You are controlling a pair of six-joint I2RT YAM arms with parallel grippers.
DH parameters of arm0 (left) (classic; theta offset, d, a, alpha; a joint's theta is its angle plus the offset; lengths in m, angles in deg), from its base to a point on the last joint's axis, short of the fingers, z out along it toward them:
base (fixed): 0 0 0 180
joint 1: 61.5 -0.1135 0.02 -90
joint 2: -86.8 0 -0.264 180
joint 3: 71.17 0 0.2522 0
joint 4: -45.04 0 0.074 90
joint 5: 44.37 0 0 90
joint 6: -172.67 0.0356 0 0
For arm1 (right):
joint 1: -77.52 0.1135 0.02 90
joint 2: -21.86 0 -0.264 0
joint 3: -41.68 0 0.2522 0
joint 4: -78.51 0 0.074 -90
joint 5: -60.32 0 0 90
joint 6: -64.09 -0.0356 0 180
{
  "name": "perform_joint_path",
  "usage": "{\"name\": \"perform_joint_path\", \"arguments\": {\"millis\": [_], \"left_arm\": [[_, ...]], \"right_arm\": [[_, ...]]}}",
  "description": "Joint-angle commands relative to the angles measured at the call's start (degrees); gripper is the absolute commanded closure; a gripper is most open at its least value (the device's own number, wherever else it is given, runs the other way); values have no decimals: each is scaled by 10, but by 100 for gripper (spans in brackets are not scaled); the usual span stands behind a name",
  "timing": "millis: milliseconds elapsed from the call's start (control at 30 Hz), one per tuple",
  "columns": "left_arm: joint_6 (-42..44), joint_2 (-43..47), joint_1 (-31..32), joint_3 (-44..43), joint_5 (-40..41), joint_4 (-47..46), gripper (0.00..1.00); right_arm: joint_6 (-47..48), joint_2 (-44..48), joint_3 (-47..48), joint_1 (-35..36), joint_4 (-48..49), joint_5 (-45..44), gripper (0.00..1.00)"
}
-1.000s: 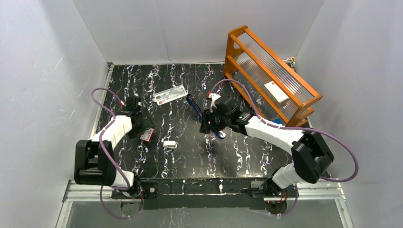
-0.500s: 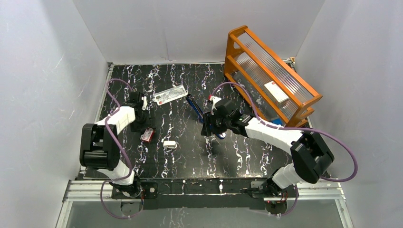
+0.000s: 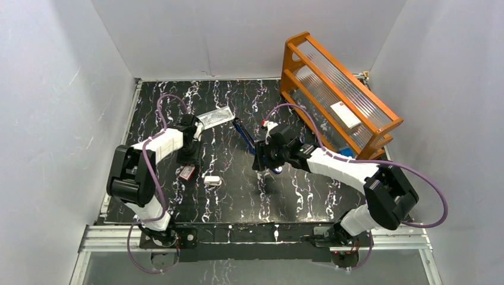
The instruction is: Load the staples into the stapler
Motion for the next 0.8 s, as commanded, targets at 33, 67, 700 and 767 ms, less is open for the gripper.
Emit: {"name": "perform_joint_path", "arguments": {"millis": [33, 67, 700, 767], "left_arm": [[19, 9, 28, 0, 5, 34, 64], [24, 13, 35, 1, -6, 29, 65], [165, -133, 219, -173, -137, -22, 65], [173, -140, 238, -173, -151, -20, 65]], "right_arm": [[-4, 25, -2, 2, 3, -22, 36], [-4, 27, -2, 2, 1, -28, 36], [-67, 143, -81, -54, -36, -83, 36], [-67, 156, -90, -58, -45, -87, 36]]}}
